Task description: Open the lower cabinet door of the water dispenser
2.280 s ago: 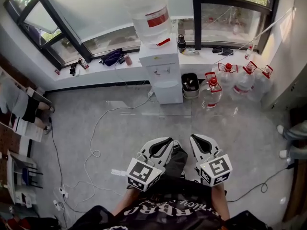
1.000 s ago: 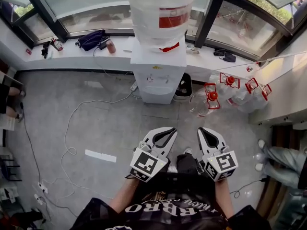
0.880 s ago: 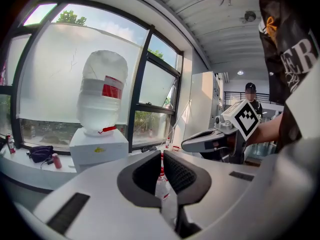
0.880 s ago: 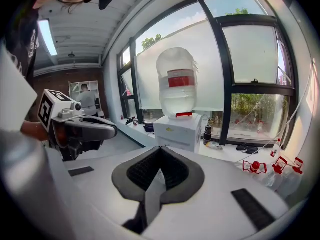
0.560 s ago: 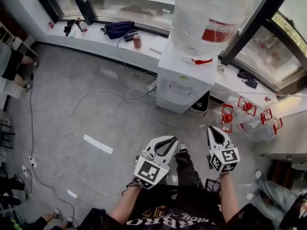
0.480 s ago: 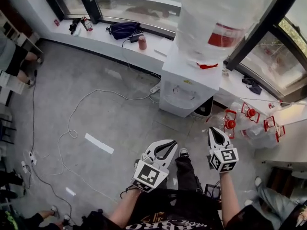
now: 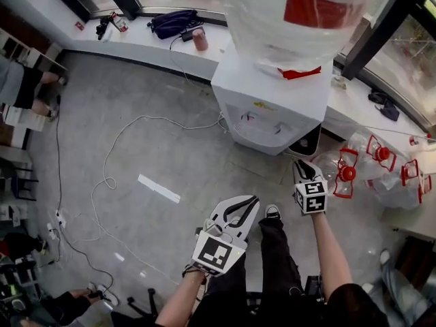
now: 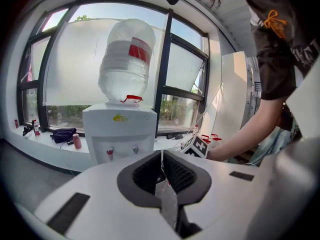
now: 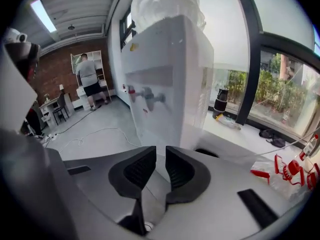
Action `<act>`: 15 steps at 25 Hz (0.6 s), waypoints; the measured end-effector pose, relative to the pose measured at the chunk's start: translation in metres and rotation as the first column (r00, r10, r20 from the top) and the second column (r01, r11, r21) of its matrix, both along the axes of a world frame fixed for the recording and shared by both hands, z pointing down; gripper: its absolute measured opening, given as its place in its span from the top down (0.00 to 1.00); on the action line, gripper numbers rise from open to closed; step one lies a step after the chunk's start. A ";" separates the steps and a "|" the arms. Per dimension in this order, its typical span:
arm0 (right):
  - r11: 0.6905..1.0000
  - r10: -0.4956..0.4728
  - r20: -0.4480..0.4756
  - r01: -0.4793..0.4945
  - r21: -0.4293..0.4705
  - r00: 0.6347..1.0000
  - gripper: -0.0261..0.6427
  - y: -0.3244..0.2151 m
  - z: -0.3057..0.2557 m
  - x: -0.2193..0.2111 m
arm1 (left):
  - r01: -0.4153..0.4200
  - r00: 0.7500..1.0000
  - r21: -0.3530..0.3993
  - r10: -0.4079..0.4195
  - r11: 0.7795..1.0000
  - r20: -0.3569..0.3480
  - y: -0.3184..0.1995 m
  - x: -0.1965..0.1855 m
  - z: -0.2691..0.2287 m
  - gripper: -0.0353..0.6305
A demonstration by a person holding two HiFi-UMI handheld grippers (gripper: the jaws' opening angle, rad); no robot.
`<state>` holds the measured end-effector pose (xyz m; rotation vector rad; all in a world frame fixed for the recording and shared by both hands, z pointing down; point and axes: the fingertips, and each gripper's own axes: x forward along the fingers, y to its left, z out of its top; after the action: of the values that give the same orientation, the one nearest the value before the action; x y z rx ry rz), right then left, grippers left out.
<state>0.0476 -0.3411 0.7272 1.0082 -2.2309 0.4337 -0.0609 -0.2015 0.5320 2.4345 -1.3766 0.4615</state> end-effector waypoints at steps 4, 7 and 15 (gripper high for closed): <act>0.998 -0.030 0.001 0.030 -0.050 1.000 0.79 -0.012 0.059 0.004 | -0.010 1.000 -0.023 0.009 1.000 -0.027 -0.030 0.019 0.026 0.91; 0.993 -0.069 -0.007 0.068 -0.092 0.998 0.74 -0.020 0.098 0.008 | -0.030 0.999 -0.036 0.029 0.999 -0.025 -0.055 0.036 0.046 0.91; 0.982 -0.122 0.000 0.121 -0.143 0.993 0.66 -0.043 0.182 0.009 | -0.117 0.993 -0.072 0.119 0.990 0.019 -0.104 0.083 0.093 0.91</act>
<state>0.0563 -0.3842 0.9088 0.7936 -2.2052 0.5255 0.0221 -0.3057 0.6251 2.4685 -1.2080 0.5584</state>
